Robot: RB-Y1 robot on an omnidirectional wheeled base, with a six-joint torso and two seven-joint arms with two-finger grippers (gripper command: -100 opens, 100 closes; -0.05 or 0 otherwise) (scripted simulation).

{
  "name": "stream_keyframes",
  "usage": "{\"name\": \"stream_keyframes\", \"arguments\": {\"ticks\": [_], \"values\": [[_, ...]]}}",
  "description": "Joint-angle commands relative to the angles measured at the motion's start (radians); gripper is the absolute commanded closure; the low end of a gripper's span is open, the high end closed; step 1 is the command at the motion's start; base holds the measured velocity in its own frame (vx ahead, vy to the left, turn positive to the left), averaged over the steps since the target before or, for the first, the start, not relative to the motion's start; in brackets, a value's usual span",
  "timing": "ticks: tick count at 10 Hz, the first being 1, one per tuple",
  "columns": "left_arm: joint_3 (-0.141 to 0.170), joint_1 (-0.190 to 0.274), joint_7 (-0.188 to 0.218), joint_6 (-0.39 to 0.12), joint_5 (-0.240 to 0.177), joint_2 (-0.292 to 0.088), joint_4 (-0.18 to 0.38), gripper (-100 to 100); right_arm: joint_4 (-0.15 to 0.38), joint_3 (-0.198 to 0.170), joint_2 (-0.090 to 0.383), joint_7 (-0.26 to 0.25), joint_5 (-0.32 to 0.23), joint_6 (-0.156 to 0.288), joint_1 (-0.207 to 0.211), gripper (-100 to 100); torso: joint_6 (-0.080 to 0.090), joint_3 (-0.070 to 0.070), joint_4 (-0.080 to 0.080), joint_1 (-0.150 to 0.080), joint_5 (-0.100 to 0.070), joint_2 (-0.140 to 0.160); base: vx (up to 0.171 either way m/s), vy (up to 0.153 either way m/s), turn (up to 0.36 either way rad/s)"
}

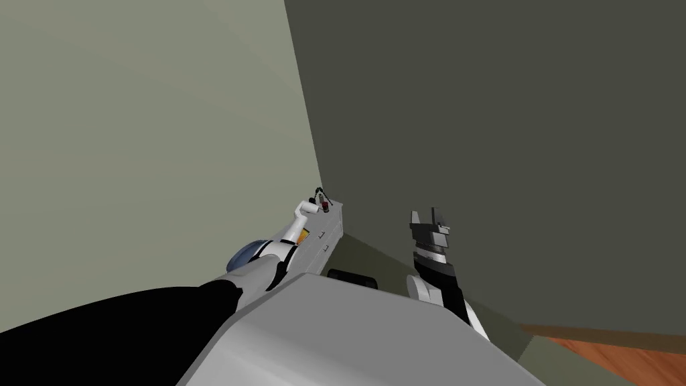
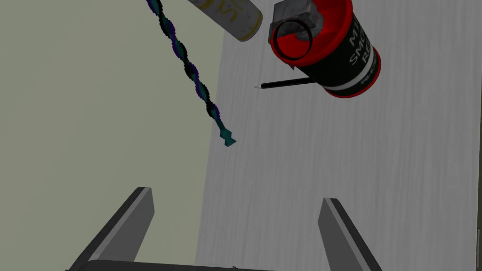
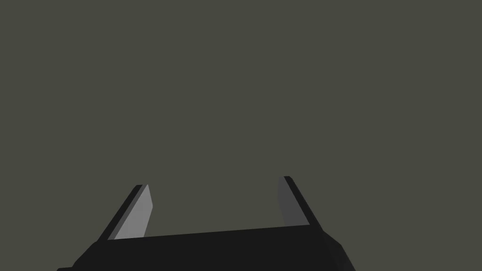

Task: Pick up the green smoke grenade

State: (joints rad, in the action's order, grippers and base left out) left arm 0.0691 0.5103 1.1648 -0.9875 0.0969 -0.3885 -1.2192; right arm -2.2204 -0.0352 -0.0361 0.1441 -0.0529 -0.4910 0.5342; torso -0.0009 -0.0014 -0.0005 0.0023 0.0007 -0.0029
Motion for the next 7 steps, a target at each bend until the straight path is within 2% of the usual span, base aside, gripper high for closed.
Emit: {"name": "stream_keyframes", "arguments": {"ticks": [1, 2, 3, 4, 5, 6, 7], "values": [[0.005, 0.016, 0.019, -0.039, -0.006, -0.013, 0.028, -100, 0.0, 0.0, 0.0, 0.0, 0.0, 0.0, 0.0, 0, 0.0, 0.0, 0.0, 0.0, 0.0, 0.0, -0.005, 0.007, -0.137], [0.014, 0.051, 0.054, -0.073, -0.011, -0.034, 0.069, -100, 0.0, 0.0, 0.0, 0.0, 0.0, 0.0, 0.0, 0, -0.001, 0.0, 0.0, 0.0, 0.0, 0.0, 0.001, 0.001, -0.262], [0.014, 0.051, 0.054, -0.079, -0.011, -0.034, 0.084, -100, 0.0, 0.0, 0.0, 0.0, 0.0, 0.0, 0.0, 0, 0.0, 0.0, 0.0, 0.0, 0.0, 0.0, 0.004, 0.008, -0.123], [0.022, 0.083, 0.086, -0.117, -0.016, -0.056, 0.117, -100, 0.0, 0.0, 0.0, 0.0, 0.0, 0.0, 0.0, 0, -0.001, 0.0, 0.0, 0.0, 0.0, -0.001, 0.011, 0.0, -0.258], [0.022, 0.083, 0.086, -0.117, -0.016, -0.056, 0.139, -100, 0.0, 0.0, 0.0, 0.0, 0.0, 0.0, 0.0, 0, 0.0, -0.001, 0.0, 0.0, 0.0, -0.001, 0.011, 0.006, -0.123], [0.03, 0.113, 0.116, -0.151, -0.021, -0.077, 0.172, -100, 0.0, 0.0, 0.0, 0.0, 0.0, 0.0, 0.0, 0, -0.001, -0.001, 0.0, 0.0, 0.0, -0.001, 0.015, -0.001, -0.243], [0.03, 0.113, 0.116, -0.151, -0.021, -0.077, 0.193, -100, 0.0, 0.0, 0.0, 0.0, 0.0, 0.0, 0.0, 0, -0.001, -0.001, 0.0, 0.0, 0.0, -0.002, 0.017, 0.006, -0.142]]}}
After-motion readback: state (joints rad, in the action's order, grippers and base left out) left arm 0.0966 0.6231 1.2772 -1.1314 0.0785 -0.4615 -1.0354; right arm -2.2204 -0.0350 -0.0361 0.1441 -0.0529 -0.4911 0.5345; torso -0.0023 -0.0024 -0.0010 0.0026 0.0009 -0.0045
